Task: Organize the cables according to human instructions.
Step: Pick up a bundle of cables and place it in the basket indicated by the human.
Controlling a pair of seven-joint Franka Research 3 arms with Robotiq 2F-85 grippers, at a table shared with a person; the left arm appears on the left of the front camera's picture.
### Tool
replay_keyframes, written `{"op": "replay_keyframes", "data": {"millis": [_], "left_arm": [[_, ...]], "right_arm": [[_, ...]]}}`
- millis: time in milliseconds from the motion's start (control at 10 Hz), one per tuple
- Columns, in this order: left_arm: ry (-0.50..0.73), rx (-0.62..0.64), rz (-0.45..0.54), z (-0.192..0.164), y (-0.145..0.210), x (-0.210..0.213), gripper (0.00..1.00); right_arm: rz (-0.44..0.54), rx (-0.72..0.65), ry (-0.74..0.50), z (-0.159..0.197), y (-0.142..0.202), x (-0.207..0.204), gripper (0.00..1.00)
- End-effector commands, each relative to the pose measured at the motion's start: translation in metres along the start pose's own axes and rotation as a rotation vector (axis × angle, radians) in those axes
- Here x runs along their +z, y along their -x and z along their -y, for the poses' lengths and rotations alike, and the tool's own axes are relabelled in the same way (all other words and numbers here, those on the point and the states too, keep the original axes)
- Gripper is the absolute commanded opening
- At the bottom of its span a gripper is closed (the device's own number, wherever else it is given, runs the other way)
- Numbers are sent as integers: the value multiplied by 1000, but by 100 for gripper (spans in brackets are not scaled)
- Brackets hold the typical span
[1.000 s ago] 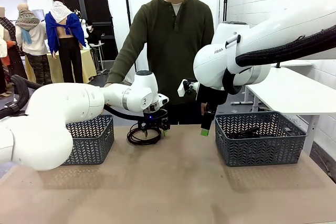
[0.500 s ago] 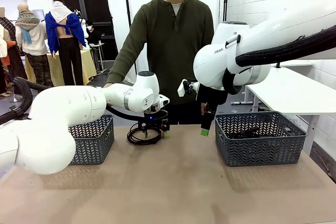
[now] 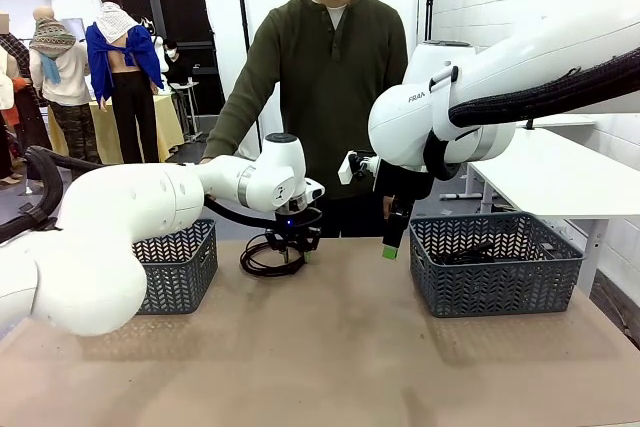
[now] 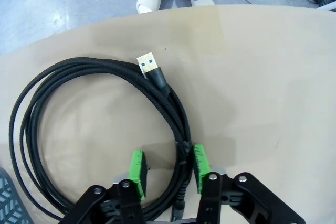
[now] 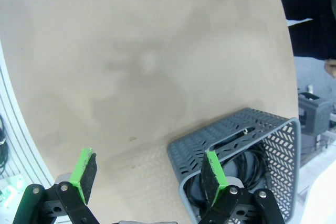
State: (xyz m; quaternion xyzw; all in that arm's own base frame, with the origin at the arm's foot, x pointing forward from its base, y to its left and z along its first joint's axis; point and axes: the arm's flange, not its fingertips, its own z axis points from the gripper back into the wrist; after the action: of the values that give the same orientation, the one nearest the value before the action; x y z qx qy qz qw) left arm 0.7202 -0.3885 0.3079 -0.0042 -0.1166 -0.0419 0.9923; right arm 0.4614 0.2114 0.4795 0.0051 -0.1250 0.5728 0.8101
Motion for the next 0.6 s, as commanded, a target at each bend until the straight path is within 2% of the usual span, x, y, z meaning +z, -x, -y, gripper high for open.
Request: {"op": "replay_keyframes", "data": {"millis": [0, 500], "left_arm": [[-35, 31, 9, 12, -18, -3, 0], [-20, 30, -9, 14, -15, -5, 0]], "right_arm": [[-3, -2, 5, 0, 0, -1, 100], [-3, -2, 5, 0, 0, -1, 100]]}}
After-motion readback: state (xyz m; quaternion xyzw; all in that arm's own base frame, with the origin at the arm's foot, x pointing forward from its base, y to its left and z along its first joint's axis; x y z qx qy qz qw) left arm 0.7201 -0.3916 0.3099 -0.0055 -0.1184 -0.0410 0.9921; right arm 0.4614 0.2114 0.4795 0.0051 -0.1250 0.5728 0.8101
